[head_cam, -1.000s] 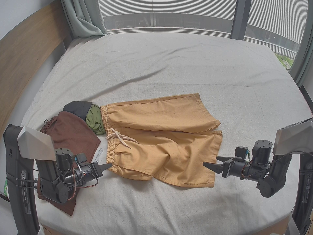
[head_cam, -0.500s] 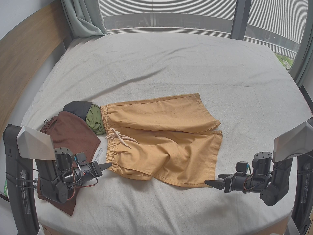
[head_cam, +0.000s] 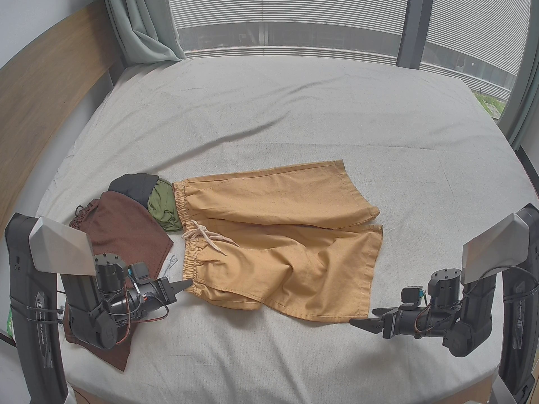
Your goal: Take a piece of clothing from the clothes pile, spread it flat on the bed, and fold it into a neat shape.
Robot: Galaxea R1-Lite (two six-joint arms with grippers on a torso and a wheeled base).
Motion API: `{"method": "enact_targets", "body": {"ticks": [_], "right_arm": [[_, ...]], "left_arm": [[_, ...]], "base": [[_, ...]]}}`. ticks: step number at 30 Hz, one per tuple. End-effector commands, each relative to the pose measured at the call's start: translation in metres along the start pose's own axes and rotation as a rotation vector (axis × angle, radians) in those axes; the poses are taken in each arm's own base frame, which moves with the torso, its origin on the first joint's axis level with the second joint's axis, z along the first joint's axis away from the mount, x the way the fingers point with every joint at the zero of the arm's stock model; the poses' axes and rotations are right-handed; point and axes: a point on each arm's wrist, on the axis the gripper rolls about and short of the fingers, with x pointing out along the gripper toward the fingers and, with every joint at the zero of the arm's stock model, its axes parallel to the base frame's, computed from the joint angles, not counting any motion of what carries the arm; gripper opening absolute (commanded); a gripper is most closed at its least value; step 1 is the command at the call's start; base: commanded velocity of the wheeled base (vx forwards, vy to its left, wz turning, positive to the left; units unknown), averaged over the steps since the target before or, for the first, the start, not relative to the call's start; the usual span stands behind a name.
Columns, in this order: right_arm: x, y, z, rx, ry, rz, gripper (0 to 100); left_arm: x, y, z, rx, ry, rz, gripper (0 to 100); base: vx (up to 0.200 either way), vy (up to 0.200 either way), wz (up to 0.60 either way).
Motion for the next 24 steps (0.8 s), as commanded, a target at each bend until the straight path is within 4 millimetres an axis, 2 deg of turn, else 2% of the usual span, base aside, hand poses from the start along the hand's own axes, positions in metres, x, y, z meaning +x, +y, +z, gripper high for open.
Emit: {"method": "enact_targets", "body": {"ticks": [1,6,17,18,24], "right_arm": [[0.008,-0.004,-0.007,0.013,0.026,0.003,100],[0.014,0.001,-0.008,0.011,0.038,0.042,100],[0.018,-0.001,-0.002,0.012,0.012,0.050,100],[0.018,-0.001,-0.001,0.010,0.009,0.051,0],[0.018,-0.003,-0.002,0.007,0.010,0.041,0]], "left_arm": [[0.000,0.000,0.000,-0.001,0.000,0.001,0],[0.000,0.001,0.000,-0.001,0.000,0.002,0],[0.001,0.001,0.000,-0.001,0.000,0.002,0],[0.001,0.001,0.000,-0.001,0.000,0.002,0],[0.001,0.001,0.000,-0.001,0.000,0.002,0]], "base": [[0.000,0.000,0.00],[0.000,0.000,0.00],[0.000,0.000,0.00],[0.000,0.000,0.00],[0.000,0.000,0.00]]}}
